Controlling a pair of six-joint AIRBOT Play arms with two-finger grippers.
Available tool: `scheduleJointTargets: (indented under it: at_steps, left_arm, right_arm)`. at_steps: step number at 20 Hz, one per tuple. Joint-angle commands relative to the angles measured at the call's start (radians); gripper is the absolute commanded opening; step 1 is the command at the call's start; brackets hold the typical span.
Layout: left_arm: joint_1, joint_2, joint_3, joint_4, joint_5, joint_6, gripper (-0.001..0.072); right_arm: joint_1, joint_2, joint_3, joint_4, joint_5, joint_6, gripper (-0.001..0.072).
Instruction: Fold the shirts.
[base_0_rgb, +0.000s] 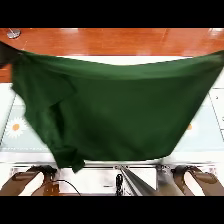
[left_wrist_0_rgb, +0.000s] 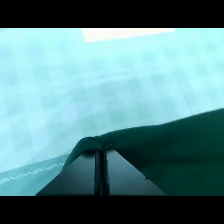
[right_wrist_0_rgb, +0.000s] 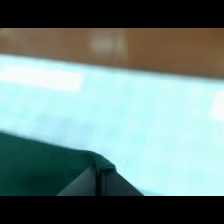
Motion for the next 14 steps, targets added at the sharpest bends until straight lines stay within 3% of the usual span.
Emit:
scheduleJointTargets:
  at_steps: [1, 5, 11, 12, 13, 14]
  left_arm:
    - [-0.014, -0.201, -0.093, -0.037, 0.155, 0.01, 0.0023]
    - [-0.055, -0.448, -0.04, -0.042, 0.323, 0.005, 0.0022]
    - [-0.095, -0.655, -0.012, -0.143, 0.439, 0.005, 0.0024]
    - [-0.094, -0.666, -0.011, -0.154, 0.443, 0.005, 0.0052]
    - [-0.092, -0.668, -0.011, -0.144, 0.437, 0.006, 0.0269]
    - [-0.082, -0.664, -0.01, -0.132, 0.412, 0.006, 0.071]
  right_arm:
    - [0.0, -0.154, -0.158, 0.005, -0.168, -0.029, 0.0028]
    - [0.0, -0.439, -0.145, 0.051, -0.378, -0.024, 0.0028]
    - [-0.014, -0.819, 0.021, 0.19, -0.444, 0.012, 0.0029]
    - [-0.019, -0.853, 0.045, 0.193, -0.444, 0.046, 0.0078]
    - [-0.026, -0.875, 0.064, 0.197, -0.431, 0.062, 0.0419]
    - [-0.039, -0.885, 0.084, 0.192, -0.396, 0.051, 0.0638]
